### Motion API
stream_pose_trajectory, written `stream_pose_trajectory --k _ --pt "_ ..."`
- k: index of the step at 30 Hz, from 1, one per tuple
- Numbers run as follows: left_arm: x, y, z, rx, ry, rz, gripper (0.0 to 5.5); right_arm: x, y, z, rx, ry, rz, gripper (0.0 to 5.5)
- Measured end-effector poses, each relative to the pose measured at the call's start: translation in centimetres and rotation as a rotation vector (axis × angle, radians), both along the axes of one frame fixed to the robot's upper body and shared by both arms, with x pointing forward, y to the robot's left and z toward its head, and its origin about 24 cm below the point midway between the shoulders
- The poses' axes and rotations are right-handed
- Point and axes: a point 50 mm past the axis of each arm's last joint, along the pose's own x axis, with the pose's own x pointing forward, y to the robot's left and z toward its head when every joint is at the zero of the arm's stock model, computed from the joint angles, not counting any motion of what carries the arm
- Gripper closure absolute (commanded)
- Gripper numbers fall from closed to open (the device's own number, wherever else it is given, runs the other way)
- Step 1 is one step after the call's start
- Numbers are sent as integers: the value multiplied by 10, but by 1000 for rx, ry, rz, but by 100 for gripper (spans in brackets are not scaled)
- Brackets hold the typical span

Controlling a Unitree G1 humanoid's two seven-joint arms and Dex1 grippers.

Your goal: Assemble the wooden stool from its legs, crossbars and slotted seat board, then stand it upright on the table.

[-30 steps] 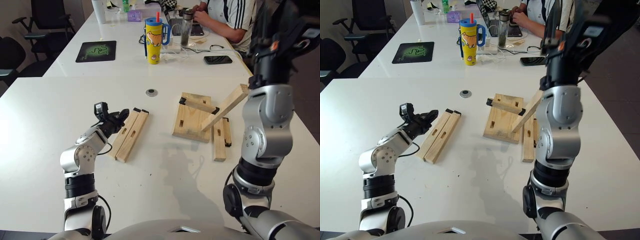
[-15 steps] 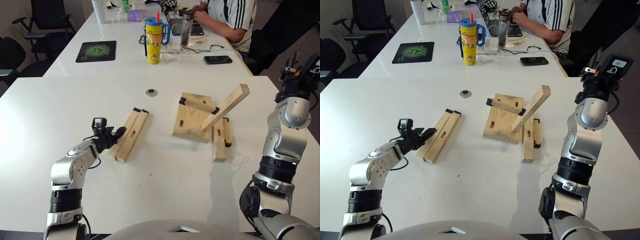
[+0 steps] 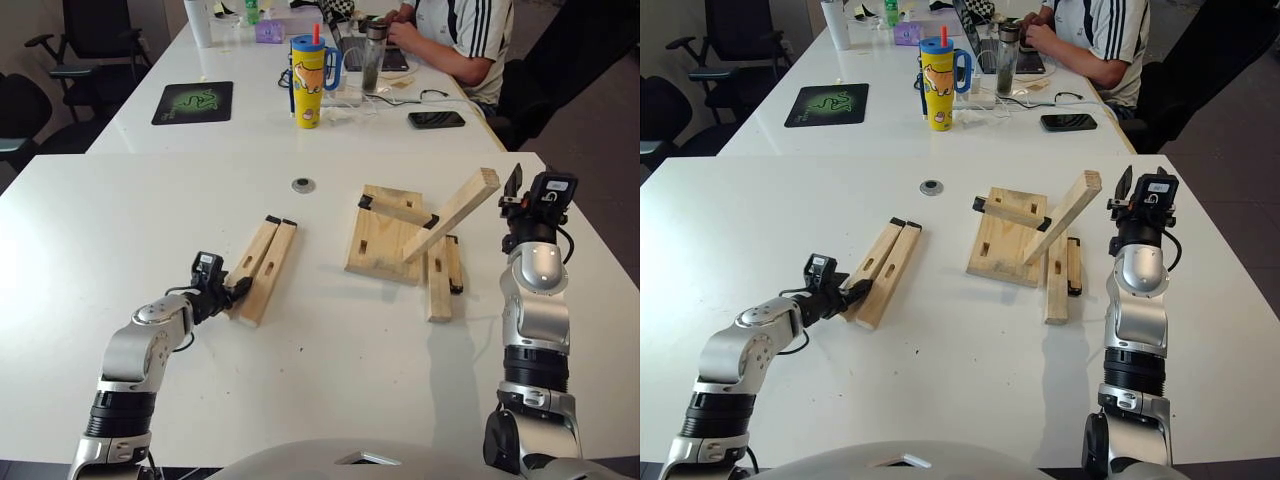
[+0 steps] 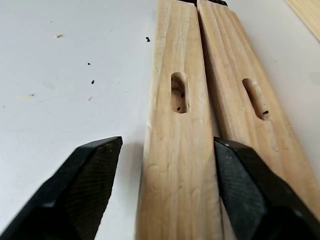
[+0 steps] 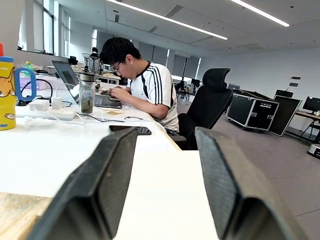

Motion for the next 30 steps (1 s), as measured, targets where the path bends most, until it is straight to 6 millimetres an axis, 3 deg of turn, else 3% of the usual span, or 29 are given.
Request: stream_pose_trajectory --k 10,20,27,30 --pt "12 12 16 50 -59 -69 232 0 4 0 1 -12 12 332" --pt "16 26 0 104 19 -112 232 1 5 0 1 -15 13 332" --pt "18 23 0 102 10 -154 327 2 5 4 7 -29 16 332" --pt "17 23 0 100 11 -165 342 10 5 23 24 -91 31 332"
